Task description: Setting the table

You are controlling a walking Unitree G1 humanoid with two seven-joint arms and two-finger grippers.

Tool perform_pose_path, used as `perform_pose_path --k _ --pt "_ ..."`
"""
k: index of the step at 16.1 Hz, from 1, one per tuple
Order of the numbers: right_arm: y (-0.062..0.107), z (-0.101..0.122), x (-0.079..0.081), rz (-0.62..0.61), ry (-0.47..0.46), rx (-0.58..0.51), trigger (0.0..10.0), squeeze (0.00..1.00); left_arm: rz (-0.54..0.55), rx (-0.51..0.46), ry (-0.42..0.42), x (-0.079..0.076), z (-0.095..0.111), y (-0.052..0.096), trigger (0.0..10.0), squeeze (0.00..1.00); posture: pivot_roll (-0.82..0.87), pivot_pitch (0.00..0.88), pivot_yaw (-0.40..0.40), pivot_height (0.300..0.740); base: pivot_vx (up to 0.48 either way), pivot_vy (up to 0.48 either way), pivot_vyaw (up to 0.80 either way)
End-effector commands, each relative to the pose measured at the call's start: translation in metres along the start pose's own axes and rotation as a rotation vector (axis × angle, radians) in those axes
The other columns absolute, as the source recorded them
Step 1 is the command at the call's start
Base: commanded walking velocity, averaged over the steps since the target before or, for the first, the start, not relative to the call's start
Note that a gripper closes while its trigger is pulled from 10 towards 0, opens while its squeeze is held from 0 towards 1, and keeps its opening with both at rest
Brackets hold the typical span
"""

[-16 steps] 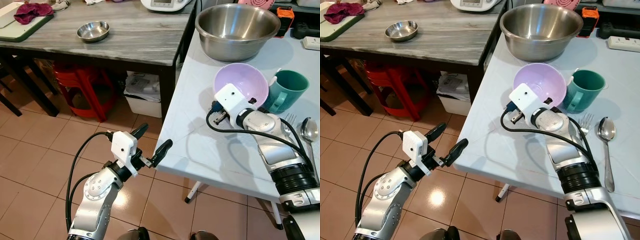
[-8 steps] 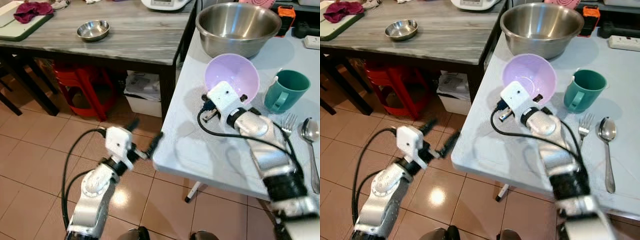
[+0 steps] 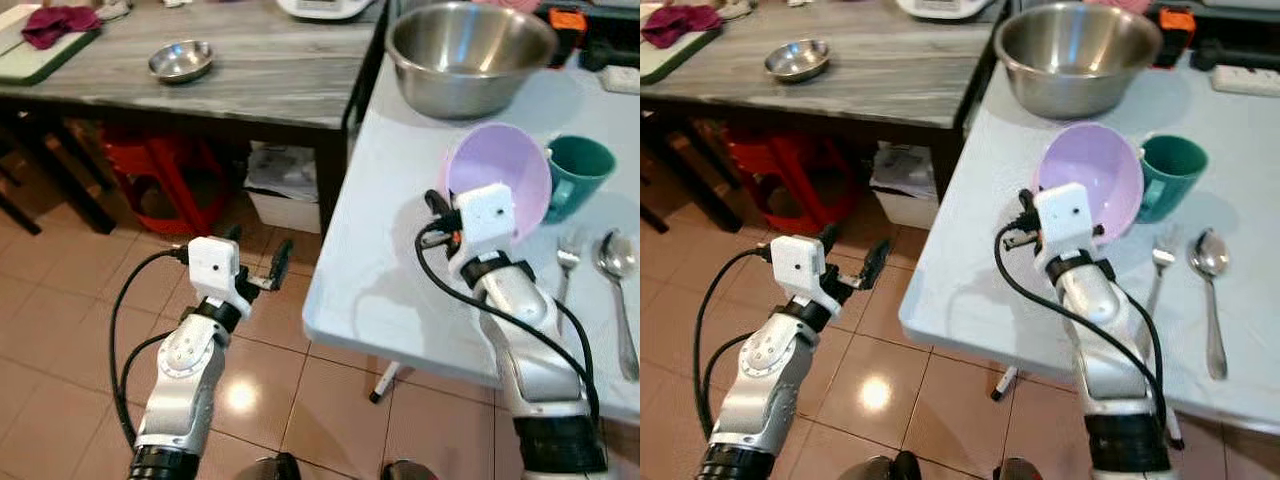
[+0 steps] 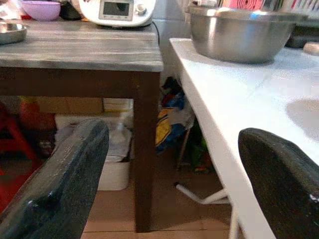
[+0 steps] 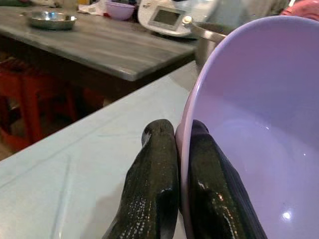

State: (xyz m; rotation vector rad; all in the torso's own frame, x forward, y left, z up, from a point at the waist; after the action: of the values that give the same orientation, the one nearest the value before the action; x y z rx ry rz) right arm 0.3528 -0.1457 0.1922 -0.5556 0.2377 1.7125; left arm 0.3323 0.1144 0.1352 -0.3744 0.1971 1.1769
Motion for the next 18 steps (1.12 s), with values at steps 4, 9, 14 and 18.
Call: perform_pose_path --k 4,9,14,18 --pt "0.003 0.01 -0.007 -0.039 -0.018 -0.047 10.0 0.0 0.01 0.009 0.004 0.0 -0.002 -0.003 10.0 0.0 -0.19 0.169 0.1 0.74 0.0 0.352 -0.8" --pt "0.007 0.012 -0.008 -0.062 -0.024 -0.055 10.0 0.0 0.008 0.004 0.011 -0.002 -0.002 -0.006 10.0 0.0 -0.19 0.166 0.103 0.74 0.0 0.406 -0.46" --pt "0.006 0.015 -0.012 -0.066 0.002 -0.067 10.0 0.0 0.004 0.007 0.014 -0.005 -0.005 -0.007 10.0 0.0 -0.2 0.167 0.098 0.74 0.0 0.427 0.0" --pt "0.007 0.017 -0.015 -0.082 0.025 -0.078 10.0 0.0 0.006 0.005 0.018 -0.006 -0.006 -0.008 10.0 0.0 -0.2 0.167 0.095 0.74 0.0 0.435 0.0"
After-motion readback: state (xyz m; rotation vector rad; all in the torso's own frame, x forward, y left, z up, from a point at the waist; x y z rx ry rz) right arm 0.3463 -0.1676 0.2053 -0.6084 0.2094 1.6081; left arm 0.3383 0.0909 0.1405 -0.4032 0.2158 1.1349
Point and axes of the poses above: a point about 5 cm out from each wrist's last joint towards the gripper, its own y axis pointing back from the gripper into the wrist, its own z axis along the axis of the wrist's last joint, x = y × z, the point moved 4 cm from there along -y, pointing out of the wrist towards the gripper, and after that the axes turned 15 degrees about y, right-handed, at the moved point
